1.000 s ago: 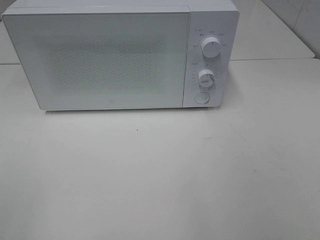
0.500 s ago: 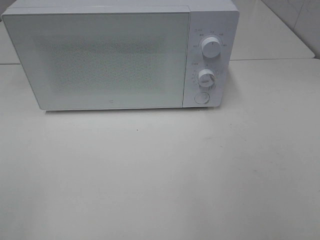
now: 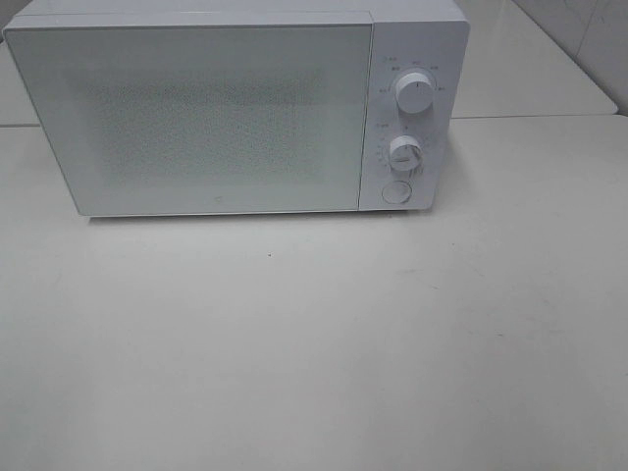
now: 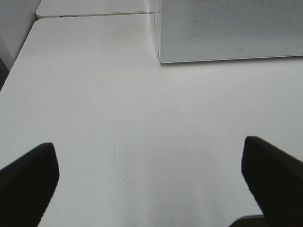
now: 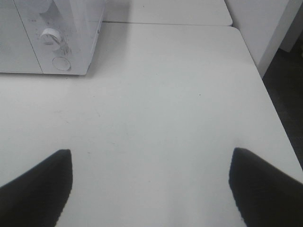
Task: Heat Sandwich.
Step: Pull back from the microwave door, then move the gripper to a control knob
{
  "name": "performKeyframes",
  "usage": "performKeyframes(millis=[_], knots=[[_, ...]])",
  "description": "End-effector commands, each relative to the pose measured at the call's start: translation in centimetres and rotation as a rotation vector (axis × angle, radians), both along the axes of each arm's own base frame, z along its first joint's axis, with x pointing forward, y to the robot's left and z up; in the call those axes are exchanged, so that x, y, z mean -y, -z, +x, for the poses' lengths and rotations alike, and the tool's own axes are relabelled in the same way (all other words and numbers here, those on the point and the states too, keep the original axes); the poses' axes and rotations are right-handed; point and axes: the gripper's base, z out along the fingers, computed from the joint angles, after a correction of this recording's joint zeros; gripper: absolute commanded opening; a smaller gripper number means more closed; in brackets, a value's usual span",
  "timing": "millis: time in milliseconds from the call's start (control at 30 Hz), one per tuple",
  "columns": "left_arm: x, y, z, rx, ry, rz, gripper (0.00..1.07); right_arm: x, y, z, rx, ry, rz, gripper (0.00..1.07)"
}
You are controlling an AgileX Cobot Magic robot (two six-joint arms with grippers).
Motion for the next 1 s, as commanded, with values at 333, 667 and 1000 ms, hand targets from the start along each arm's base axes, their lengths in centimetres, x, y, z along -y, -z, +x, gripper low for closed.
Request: performKeyframes(millis=[333,667,1000], knots=[[0.0,0.0,-0.3,0.036,-0.009,-0.003,1.01,-0.8,-1.5,5.1,0.060,-0.024,-0.001,0.85],[0.0,0.0,-0.3,0.036,-0.009,-0.003,1.01,-1.5,-1.4,9.3,0.061,-0.049,0.008,0.83],[0.0,0.0,-0.3,0.036,-0.009,-0.003,1.01,-2.3,-1.0,13.2,0.103,-0.081,0.022,0.83]])
